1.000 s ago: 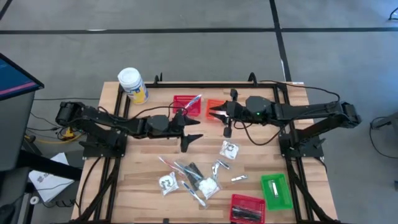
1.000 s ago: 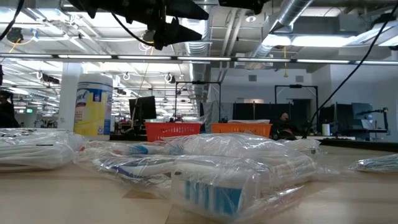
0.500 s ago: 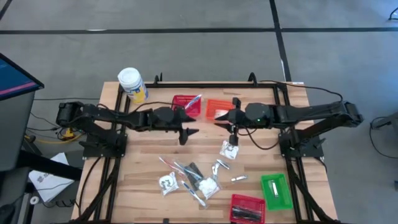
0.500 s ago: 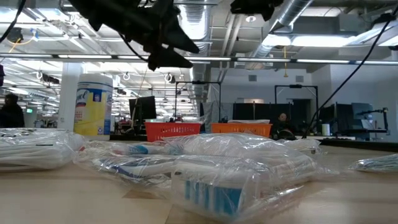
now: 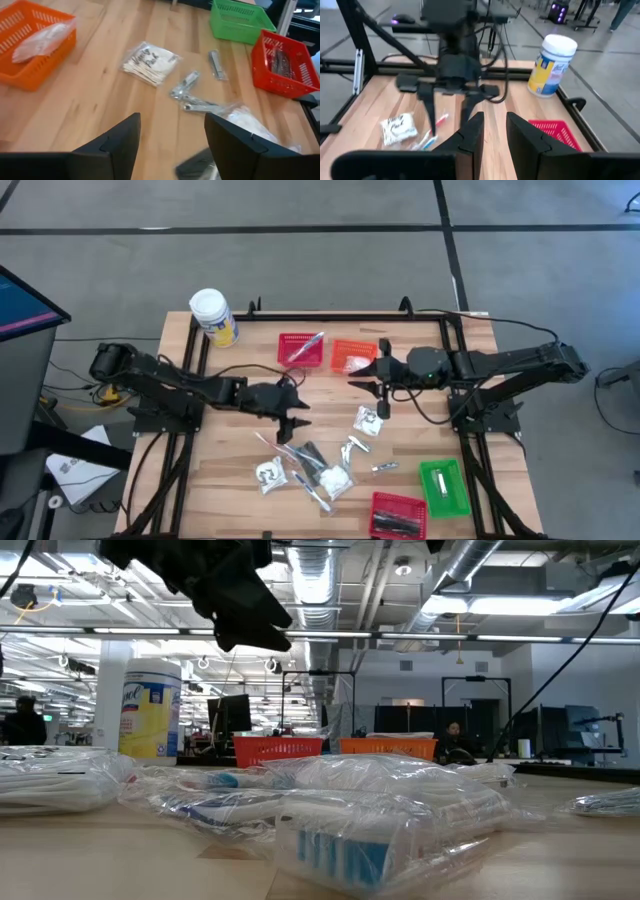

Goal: Pick & Place Travel size toiletries
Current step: Put the blue toothbrush into the top red bin

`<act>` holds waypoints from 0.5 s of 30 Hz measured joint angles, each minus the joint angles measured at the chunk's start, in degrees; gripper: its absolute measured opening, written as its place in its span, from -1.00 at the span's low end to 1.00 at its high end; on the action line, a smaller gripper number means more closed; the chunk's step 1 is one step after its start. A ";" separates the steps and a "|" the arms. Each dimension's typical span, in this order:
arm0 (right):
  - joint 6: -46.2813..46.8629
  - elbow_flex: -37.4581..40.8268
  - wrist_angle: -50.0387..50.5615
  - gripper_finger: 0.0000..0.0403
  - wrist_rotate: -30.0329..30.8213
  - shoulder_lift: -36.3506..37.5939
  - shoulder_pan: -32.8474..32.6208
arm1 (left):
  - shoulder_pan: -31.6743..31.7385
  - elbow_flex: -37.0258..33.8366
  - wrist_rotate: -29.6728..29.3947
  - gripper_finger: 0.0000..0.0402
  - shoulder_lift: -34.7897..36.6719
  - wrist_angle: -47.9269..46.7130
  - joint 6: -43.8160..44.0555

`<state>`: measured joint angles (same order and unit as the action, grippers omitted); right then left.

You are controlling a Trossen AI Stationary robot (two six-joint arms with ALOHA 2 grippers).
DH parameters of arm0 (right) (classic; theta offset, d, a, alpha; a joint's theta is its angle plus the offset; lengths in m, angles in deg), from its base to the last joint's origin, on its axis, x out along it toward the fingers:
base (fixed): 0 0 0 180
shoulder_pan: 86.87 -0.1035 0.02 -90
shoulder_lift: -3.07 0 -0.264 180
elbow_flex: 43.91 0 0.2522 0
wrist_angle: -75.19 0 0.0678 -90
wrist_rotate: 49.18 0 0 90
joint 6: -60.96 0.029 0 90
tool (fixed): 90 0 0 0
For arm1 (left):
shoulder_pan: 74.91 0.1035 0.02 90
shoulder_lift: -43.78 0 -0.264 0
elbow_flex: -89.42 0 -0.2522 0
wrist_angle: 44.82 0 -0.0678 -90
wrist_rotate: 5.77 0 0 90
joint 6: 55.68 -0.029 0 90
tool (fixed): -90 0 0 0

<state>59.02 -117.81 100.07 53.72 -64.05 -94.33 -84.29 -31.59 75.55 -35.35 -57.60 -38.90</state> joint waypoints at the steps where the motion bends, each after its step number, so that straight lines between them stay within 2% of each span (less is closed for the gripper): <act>1: 0.01 0.00 -0.81 -0.63 0.00 -0.01 -0.03 | -1.09 0.00 -1.01 0.06 0.00 0.04 0.13; 6: -1.41 0.00 -4.60 -0.63 0.00 -0.01 -0.89 | -5.17 0.00 -3.81 0.04 0.00 0.02 1.07; 15: -3.75 0.04 -7.45 -0.63 0.02 -1.50 0.45 | -6.34 0.00 -4.92 -0.05 0.00 -3.96 -6.33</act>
<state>55.27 -117.76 92.61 53.75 -65.55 -93.88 -90.63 -31.59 70.64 -35.35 -61.57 -45.23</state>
